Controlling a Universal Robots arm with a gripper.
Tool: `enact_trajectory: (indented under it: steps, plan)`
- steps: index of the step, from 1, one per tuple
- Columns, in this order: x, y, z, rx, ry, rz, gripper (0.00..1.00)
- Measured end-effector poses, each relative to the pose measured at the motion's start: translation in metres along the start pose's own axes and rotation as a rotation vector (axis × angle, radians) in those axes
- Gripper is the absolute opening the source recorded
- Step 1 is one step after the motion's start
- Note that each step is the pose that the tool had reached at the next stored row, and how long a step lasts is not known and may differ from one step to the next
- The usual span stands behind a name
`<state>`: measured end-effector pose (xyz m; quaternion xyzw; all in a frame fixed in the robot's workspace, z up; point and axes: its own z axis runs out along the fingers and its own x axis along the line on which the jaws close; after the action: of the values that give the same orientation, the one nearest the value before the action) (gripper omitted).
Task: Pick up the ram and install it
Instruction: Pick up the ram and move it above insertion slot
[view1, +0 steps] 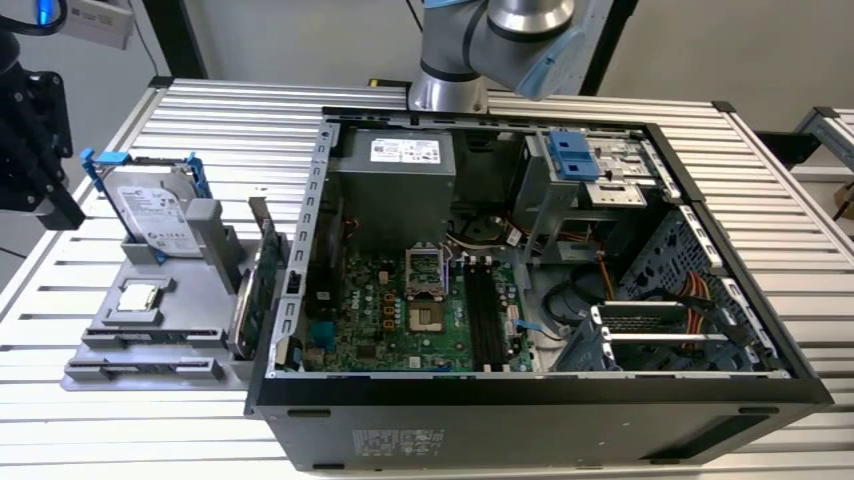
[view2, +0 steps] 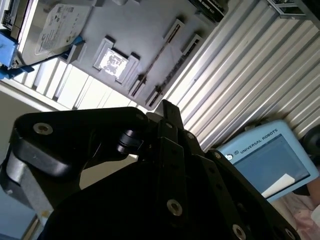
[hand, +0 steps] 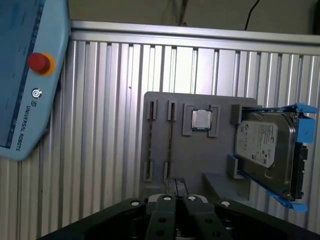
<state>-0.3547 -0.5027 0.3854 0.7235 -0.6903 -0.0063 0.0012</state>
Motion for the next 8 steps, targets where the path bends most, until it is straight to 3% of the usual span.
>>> enact_trajectory:
  steps: [7,8]
  plan:
    - [0.0000,0.0000,0.0001,0.0001,-0.0001,-0.001,0.00]
    - [0.0000,0.0000,0.0001,0.0001,-0.0002,-0.001,1.00]
